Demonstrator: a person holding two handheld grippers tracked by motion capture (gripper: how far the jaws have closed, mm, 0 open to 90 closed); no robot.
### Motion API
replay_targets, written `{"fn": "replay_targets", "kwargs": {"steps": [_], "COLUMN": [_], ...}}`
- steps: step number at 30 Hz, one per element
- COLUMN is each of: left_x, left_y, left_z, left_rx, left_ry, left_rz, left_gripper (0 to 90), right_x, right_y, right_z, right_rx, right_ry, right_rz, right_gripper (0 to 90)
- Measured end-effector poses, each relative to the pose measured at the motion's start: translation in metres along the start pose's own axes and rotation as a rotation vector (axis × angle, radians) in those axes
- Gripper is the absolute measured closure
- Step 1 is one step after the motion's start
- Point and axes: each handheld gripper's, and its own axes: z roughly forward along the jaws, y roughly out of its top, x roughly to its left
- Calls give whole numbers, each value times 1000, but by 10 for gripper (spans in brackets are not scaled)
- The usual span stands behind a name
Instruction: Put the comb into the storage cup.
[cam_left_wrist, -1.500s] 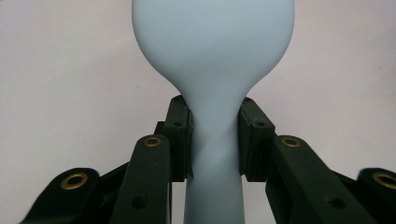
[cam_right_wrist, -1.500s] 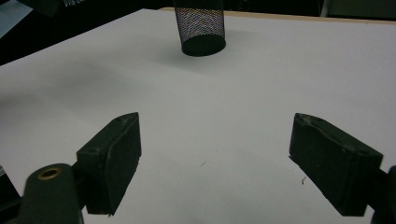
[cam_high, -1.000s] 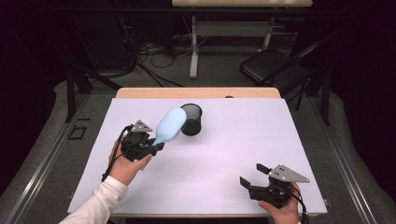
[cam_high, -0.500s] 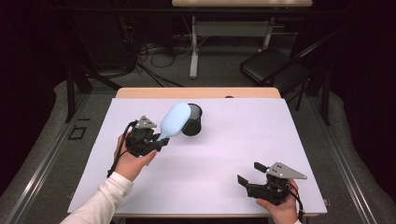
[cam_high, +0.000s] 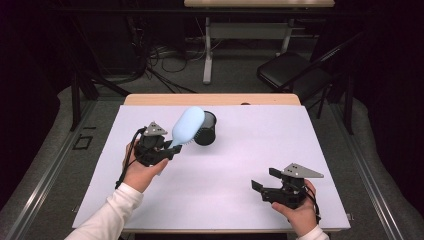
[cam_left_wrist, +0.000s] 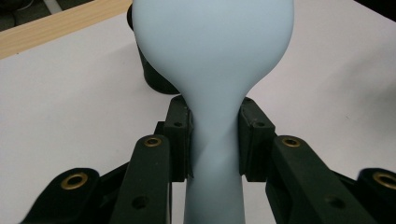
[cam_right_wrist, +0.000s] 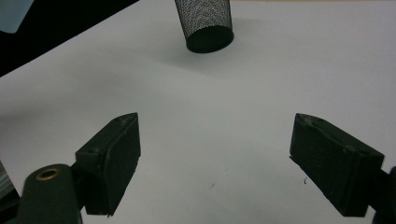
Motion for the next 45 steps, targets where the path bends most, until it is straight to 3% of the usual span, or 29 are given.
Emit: {"fn": "replay_targets", "kwargs": {"steps": [15, 45], "left_x": [-4, -12], "left_y": [5, 9], "left_z": [-1, 5], "left_rx": [-16, -47], "left_ry": [-10, -35], "left_rz": [5, 8], "left_gripper": [694, 694], "right_x": [1, 7], "right_y": [42, 88], "right_z": [8, 42], "right_rx": [45, 116], "right_ry": [36, 64], "right_rz": [-18, -43], "right_gripper": [154, 144]}}
